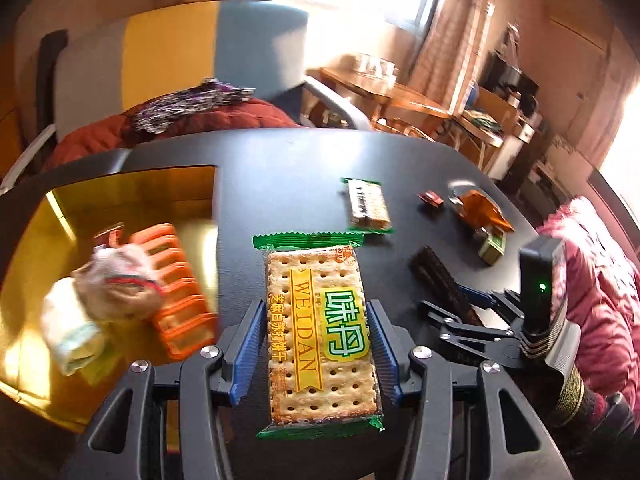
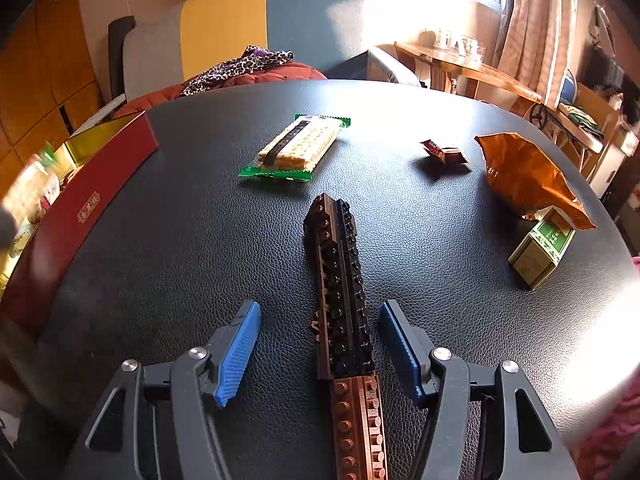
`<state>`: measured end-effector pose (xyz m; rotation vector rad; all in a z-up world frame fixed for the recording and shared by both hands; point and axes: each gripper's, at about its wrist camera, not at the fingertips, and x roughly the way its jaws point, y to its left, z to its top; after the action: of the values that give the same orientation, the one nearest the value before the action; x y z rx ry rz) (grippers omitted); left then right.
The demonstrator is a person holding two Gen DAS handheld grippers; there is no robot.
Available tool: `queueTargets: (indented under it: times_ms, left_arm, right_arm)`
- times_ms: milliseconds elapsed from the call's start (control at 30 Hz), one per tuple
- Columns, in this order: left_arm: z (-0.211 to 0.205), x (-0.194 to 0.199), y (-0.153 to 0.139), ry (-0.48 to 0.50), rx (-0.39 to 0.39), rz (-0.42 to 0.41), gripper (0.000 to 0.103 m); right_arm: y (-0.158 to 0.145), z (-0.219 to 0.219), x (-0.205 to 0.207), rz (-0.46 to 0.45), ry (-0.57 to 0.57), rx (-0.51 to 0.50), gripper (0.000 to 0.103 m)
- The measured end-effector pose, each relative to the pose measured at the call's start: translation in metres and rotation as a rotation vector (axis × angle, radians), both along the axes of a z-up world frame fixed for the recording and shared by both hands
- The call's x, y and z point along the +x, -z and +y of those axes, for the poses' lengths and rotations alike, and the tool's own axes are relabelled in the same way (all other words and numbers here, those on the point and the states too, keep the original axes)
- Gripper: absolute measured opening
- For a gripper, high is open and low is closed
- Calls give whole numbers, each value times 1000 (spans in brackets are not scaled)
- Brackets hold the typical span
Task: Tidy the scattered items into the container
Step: 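Carry the cracker packet into the gold tray and open the left tool, then close the right tool on the brown brick strip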
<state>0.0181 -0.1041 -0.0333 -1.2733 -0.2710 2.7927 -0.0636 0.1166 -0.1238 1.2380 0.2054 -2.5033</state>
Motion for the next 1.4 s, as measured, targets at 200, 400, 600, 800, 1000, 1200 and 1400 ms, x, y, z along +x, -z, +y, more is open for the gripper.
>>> queueTargets:
  times_ms: [200,400,600,800,1000,1200,1400]
  left_arm:
    - [-60,9,-5,-145,-4,14,51]
    - [-104,15,-2,-247,-48,5,51]
    - [-140,11,8,-328,-108,-36,51]
    - [-169,-3,24,-379,-153,-85,51]
    - [-187,-11,38,-408,-179,-103,50]
    - [-197,-15,40,-433,-184,-112,50]
    - [-193,-5,26,-455,-201,-66,54]
  right_arm:
    - [0,0,0,-1,5,0,63]
    - [0,0,0,-4,4,3,63]
    - [0,-1,-2,-7,7,7,64]
    - [1,-4,-1,-8,11,15,64]
    - [0,-5,-3,-18,21,23,64]
    - [0,-6,-4,-31,37,22,65]
    - [0,-5,-5,-30,48,19,67]
